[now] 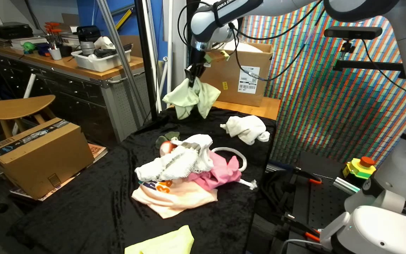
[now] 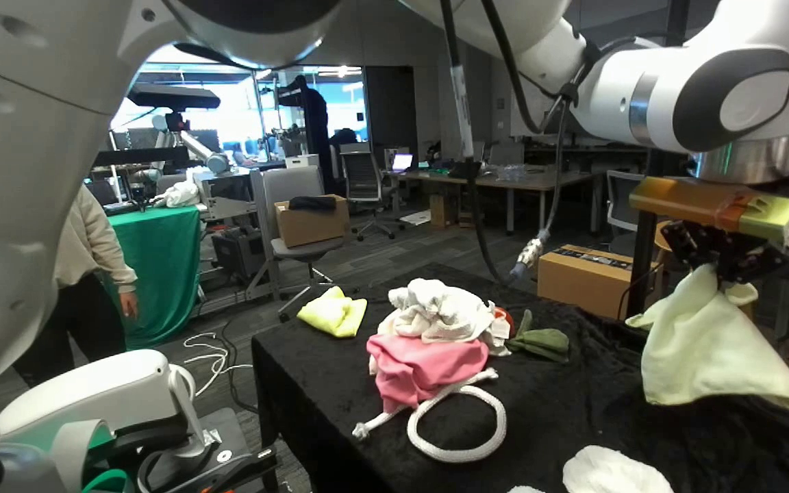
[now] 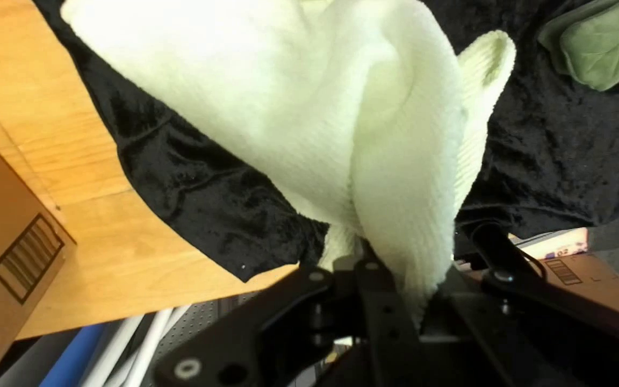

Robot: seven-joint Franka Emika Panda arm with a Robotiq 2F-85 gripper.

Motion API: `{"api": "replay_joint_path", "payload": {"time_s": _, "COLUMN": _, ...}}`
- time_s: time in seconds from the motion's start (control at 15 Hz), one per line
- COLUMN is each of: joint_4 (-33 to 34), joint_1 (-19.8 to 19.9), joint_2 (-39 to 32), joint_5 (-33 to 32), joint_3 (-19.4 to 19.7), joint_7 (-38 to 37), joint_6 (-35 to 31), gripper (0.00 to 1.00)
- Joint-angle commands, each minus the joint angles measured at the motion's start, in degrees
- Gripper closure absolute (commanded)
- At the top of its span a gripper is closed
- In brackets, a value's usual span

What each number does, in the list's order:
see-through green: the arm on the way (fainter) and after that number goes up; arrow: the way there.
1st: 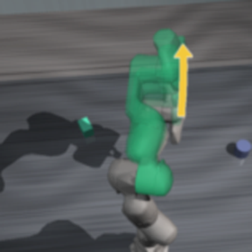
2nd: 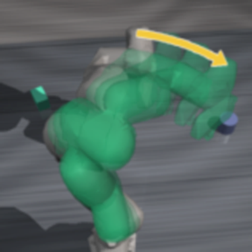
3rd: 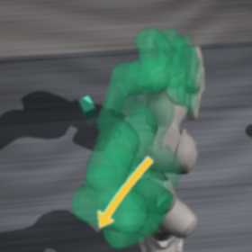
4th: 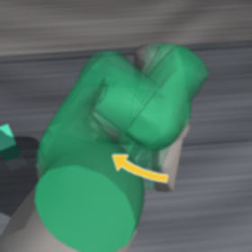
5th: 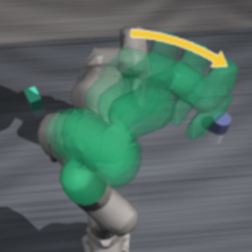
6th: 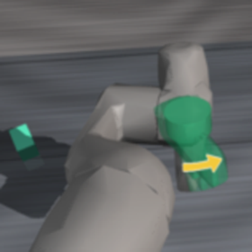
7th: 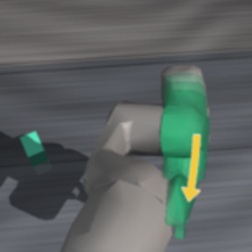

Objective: Put all the items on the table in one place

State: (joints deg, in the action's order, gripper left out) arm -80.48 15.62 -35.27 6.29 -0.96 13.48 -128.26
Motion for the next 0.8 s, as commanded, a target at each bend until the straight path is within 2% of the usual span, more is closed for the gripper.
{"api": "replay_joint_path", "payload": {"time_s": 0.0, "joint_4": -4.2, "joint_1": -1.2, "joint_2": 8.1, "joint_5": -0.4, "joint_3": -0.1, "joint_7": 4.5, "joint_6": 4.3, "gripper": 0.90}}
{"api": "replay_joint_path", "payload": {"time_s": 0.4, "joint_4": -3.8, "joint_1": -6.8, "joint_2": 13.4, "joint_5": -4.0, "joint_3": -1.6, "joint_7": 12.6, "joint_6": 13.3, "gripper": 0.90}}
{"api": "replay_joint_path", "payload": {"time_s": 0.73, "joint_4": -1.8, "joint_1": -12.2, "joint_2": 11.7, "joint_5": -5.1, "joint_3": -4.9, "joint_7": 18.9, "joint_6": 16.9, "gripper": 0.92}}
